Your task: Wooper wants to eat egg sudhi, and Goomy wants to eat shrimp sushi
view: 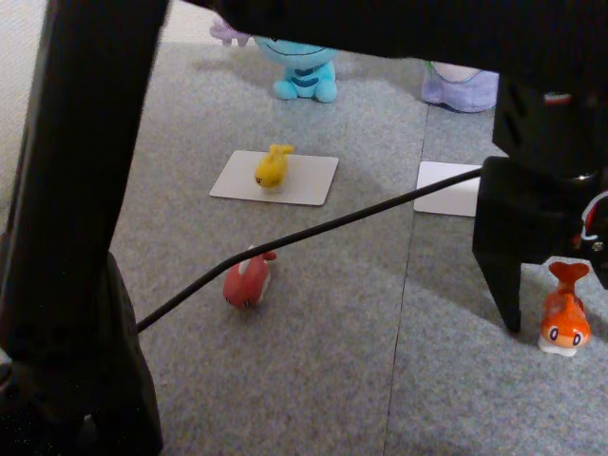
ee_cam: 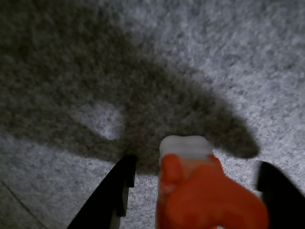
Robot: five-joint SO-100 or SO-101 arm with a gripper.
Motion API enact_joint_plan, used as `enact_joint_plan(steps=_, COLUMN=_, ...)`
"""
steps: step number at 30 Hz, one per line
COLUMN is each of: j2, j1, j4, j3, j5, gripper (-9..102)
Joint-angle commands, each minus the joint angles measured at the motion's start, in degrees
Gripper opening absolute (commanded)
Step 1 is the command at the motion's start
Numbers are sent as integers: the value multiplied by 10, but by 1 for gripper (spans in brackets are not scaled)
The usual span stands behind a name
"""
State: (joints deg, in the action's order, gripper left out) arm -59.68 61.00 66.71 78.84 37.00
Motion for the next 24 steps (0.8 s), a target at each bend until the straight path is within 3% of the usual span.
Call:
enact_joint_plan(steps=1, j2=13, j1=0, j4=4, j3=-14, j5=0, gripper=20)
enact_joint_plan(steps=7, j2=11, j1=-4, j4=6, j3=-14, j5=11, gripper=3)
enact_joint_plan(steps=11, j2=-5, j1=-18, j4=45, j3=-14, j5=18, gripper=3)
enact_joint_plan(steps=18, j2=-131, j1=-105, j4=118, j3=-14, j5=120, gripper=2)
enact_joint_plan(steps=24, j2=-181, j1=-188, j4=111, j3=-15, j5=183, gripper=2)
